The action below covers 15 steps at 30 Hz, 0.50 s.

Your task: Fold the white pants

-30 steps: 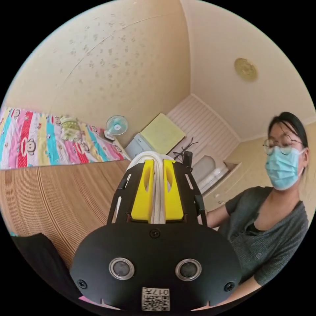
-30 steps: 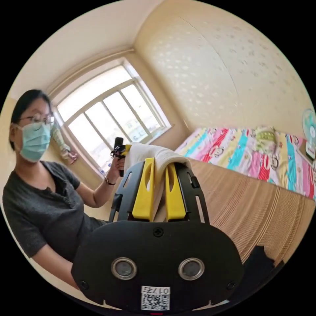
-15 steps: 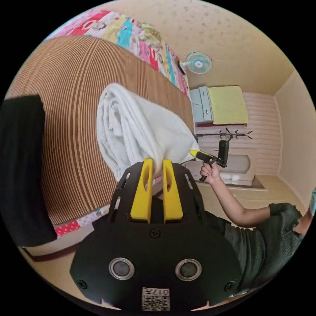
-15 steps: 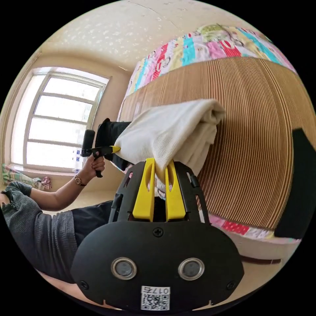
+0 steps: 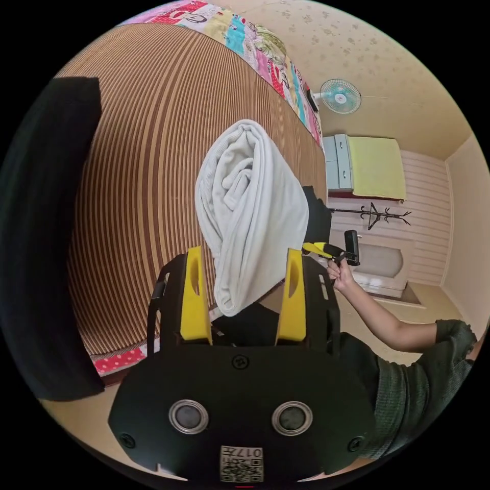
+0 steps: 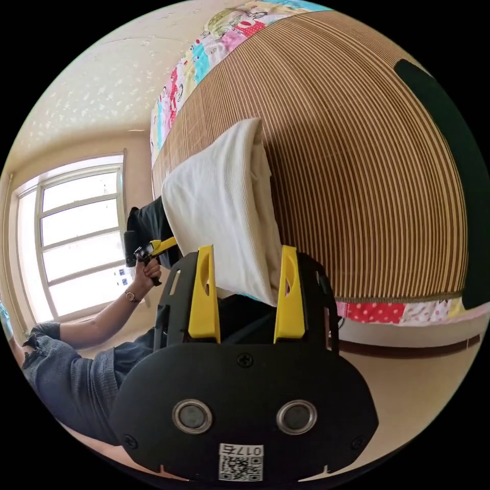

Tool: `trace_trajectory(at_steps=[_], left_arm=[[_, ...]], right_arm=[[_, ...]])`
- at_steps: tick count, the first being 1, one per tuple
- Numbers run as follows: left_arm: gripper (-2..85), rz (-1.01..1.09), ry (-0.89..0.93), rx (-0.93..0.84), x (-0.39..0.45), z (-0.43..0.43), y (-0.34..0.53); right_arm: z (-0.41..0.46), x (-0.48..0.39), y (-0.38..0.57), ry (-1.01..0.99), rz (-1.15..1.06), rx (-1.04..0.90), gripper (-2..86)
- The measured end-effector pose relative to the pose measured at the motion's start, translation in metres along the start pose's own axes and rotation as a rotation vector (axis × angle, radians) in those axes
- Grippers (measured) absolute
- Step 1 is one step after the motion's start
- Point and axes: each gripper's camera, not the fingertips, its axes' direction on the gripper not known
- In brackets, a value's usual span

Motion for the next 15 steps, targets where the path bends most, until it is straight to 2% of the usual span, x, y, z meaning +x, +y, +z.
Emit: trace_trajectory(at_steps=[6, 11, 13, 15], left_arm=[[23.1, -0.036, -0.073, -0.069, -0.029, 0.057, -0.038], [21.5, -0.034, -0.074, 0.013, -0.022, 0.055, -0.02], [18.6, -0.054, 0.023, -0.014, -0.025, 0.068, -0.013], [13.5, -0.206, 0.145, 0.031, -0.049, 0.078, 0.005]], right_arm=[[0.045, 0.038, -0.054, -0.049, 0.028, -0.147, 21.6], [0.028, 0.062, -0.048, -0.123, 0.047, -0.038, 18.3], [0.044, 0.081, -0.036, -0.398, 0.144, -0.072, 14.2], [0.048, 0.082, -0.022, -0.372, 0.188, -0.049, 13.6]])
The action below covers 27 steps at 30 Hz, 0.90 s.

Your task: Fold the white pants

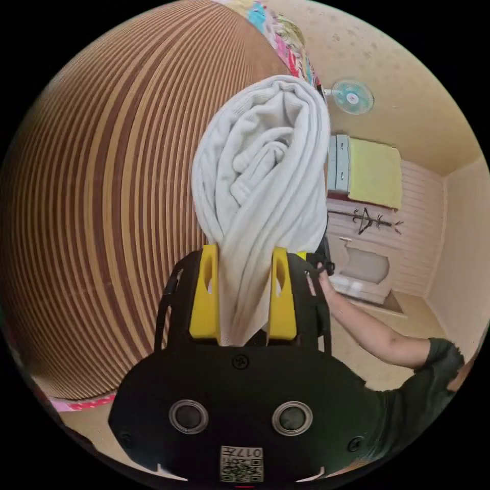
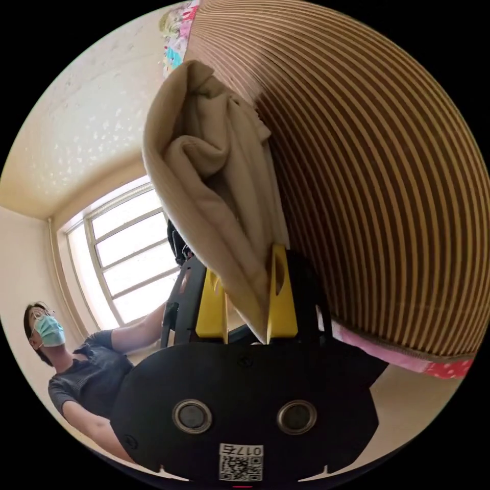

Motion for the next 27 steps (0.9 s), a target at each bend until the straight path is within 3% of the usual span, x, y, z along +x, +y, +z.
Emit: trace_trajectory(at_steps=[2, 8, 13, 16, 20, 22, 24, 27], left_arm=[[12.2, -0.026, 0.035, 0.022, -0.008, -0.004, 0.012], [8.9, 0.067, 0.122, -0.002, 0.016, -0.055, 0.058], [8.6, 0.179, -0.008, 0.074, 0.064, -0.142, 0.119], [8.6, 0.221, -0.034, 0.214, 0.084, -0.225, 0.166], [9.4, 0.207, -0.273, 0.429, 0.094, -0.336, 0.209], [10.6, 0.053, -0.451, 0.481, 0.065, -0.367, 0.203], [10.6, -0.265, -0.557, 0.625, 0.012, -0.392, 0.209], [3.2, -0.167, -0.467, 0.842, 0.008, -0.368, 0.24]], right_arm=[[-0.001, -0.004, 0.015, 0.02, 0.016, 0.04, 12.9], [0.005, -0.071, 0.047, -0.045, -0.156, -0.124, 8.5], [0.043, -0.188, 0.064, 0.065, -0.421, -0.348, 5.9], [0.078, -0.257, 0.074, 0.049, -0.582, -0.43, 6.0], [0.148, -0.325, 0.068, 0.078, -0.74, -0.44, 6.7], [0.217, -0.332, 0.046, 0.268, -0.664, -0.396, 7.8], [0.268, -0.322, 0.028, 0.4, -0.542, -0.468, 8.3], [0.31, -0.311, 0.024, 0.482, -0.435, -0.599, 6.0]])
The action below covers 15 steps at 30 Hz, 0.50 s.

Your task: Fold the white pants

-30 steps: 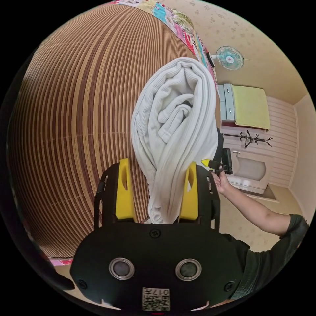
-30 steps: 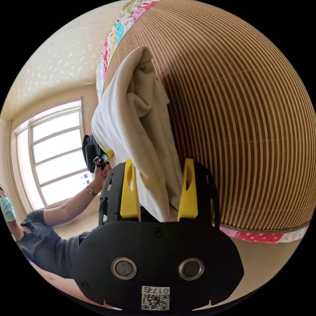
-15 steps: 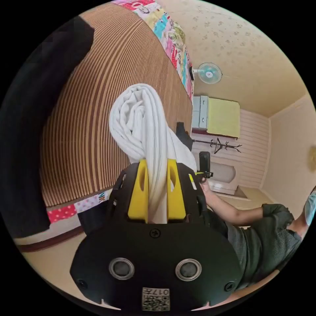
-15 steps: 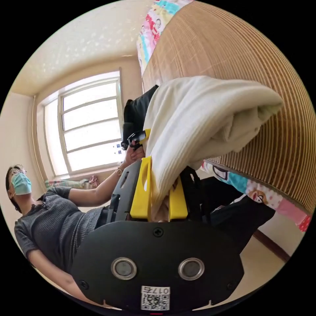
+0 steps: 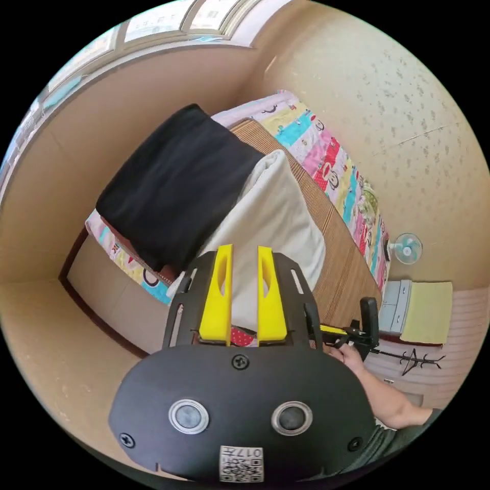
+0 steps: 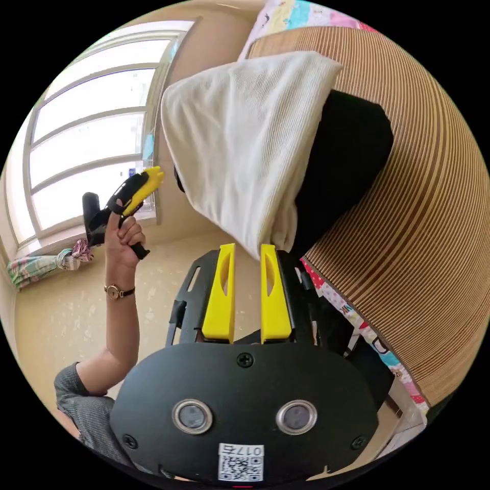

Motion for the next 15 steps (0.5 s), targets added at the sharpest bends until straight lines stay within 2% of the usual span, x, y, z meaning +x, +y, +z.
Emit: trace_trajectory(at_steps=[2, 4, 6, 7, 10, 12, 14, 15], left_arm=[[0.2, 0.047, 0.036, 0.039, 0.01, 0.023, 0.037], [-0.5, 0.091, -0.055, -0.027, 0.017, 0.071, 0.067], [-0.9, 0.105, -0.341, -0.165, 0.009, 0.148, 0.088], [-0.9, 0.097, -0.393, -0.188, 0.003, 0.164, 0.091], [-0.9, 0.035, -0.371, -0.221, -0.039, 0.211, 0.093], [-0.9, -0.077, -0.328, -0.251, -0.07, 0.233, 0.092], [-0.8, -0.137, -0.329, -0.239, -0.077, 0.24, 0.101], [-0.7, -0.139, -0.347, -0.182, -0.072, 0.238, 0.118]], right_arm=[[0.009, -0.01, 0.0, 0.018, -0.021, -0.018, 4.4], [0.022, -0.019, 0.0, 0.045, -0.065, -0.083, 3.3], [0.027, -0.021, 0.002, 0.043, -0.106, -0.142, 2.8], [0.026, -0.019, 0.004, 0.048, -0.119, -0.175, 2.5], [0.007, -0.002, 0.017, 0.112, -0.15, -0.218, 1.9], [-0.013, 0.024, 0.03, 0.172, -0.114, -0.21, 1.6], [-0.04, 0.063, 0.046, 0.201, 0.021, -0.153, 1.0], [-0.06, 0.096, 0.062, 0.2, 0.168, -0.094, 0.9]])
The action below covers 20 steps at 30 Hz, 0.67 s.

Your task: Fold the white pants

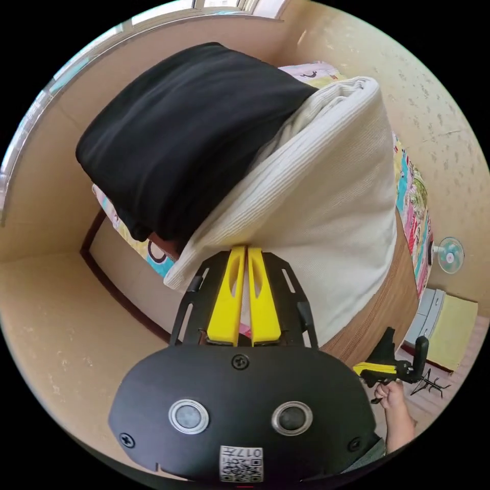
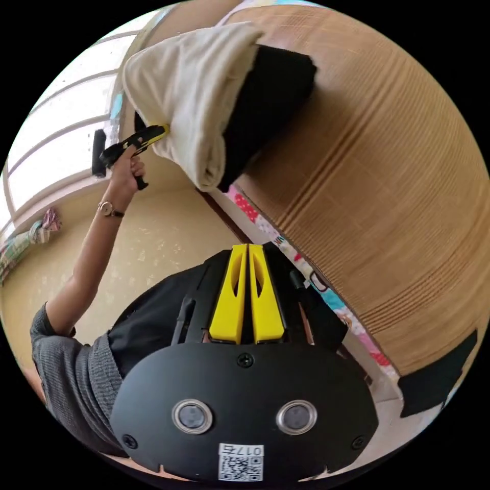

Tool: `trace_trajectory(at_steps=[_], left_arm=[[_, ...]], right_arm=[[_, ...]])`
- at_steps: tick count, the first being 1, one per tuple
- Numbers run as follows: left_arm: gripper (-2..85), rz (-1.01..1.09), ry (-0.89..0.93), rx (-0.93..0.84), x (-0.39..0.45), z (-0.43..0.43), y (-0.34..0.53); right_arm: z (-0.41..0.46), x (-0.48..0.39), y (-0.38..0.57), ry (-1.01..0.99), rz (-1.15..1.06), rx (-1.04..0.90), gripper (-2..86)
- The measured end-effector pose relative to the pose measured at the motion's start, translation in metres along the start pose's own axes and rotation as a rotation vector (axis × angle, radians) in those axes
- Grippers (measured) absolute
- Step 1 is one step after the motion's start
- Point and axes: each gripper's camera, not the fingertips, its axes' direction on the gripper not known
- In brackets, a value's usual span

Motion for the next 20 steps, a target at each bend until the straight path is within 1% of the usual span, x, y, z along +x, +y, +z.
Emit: trace_trajectory(at_steps=[1, 3, 4, 5, 7, 9, 10, 11, 12, 14, 16, 18, 20], left_arm=[[-0.7, 0.004, -0.002, 0.044, 0.002, -0.002, 0.012], [-0.8, 0.078, 0.087, 0.23, 0.007, -0.009, 0.078], [-0.8, 0.091, 0.114, 0.255, 0.008, -0.008, 0.095], [-0.9, 0.11, 0.157, 0.265, 0.011, -0.001, 0.127], [-0.9, 0.159, 0.213, 0.197, 0.023, 0.021, 0.162], [-0.9, 0.264, 0.269, 0.096, 0.053, 0.054, 0.195], [-0.9, 0.299, 0.283, 0.083, 0.062, 0.06, 0.201], [-0.9, 0.38, 0.304, 0.074, 0.083, 0.069, 0.213], [-0.8, 0.475, 0.305, 0.083, 0.107, 0.073, 0.222], [-0.7, 0.572, 0.301, 0.117, 0.136, 0.072, 0.231], [-0.6, 0.572, 0.376, 0.182, 0.151, 0.063, 0.235], [-0.6, 0.58, 0.538, 0.236, 0.169, 0.054, 0.243], [-0.5, 0.608, 0.582, 0.263, 0.19, 0.053, 0.255]], right_arm=[[-0.012, 0.04, 0.018, -0.026, 0.152, 0.051, 0.8], [-0.027, 0.091, 0.055, -0.071, 0.328, 0.143, 0.6], [-0.036, 0.119, 0.084, -0.101, 0.414, 0.218, 0.6], [-0.04, 0.131, 0.1, -0.115, 0.45, 0.254, 0.5], [-0.043, 0.175, 0.164, -0.148, 0.581, 0.362, 0.4], [-0.032, 0.202, 0.208, -0.145, 0.675, 0.378, 0.4], [-0.02, 0.217, 0.235, -0.143, 0.741, 0.367, 0.4], [-0.012, 0.224, 0.249, -0.146, 0.776, 0.36, 0.4], [0.001, 0.236, 0.274, -0.164, 0.841, 0.35, 0.4], [0.019, 0.25, 0.308, -0.206, 0.936, 0.35, 0.4], [0.036, 0.265, 0.342, -0.283, 1.022, 0.405, 0.4], [0.044, 0.276, 0.357, -0.352, 1.066, 0.46, 0.4], [0.048, 0.288, 0.364, -0.417, 1.094, 0.509, 0.5]])
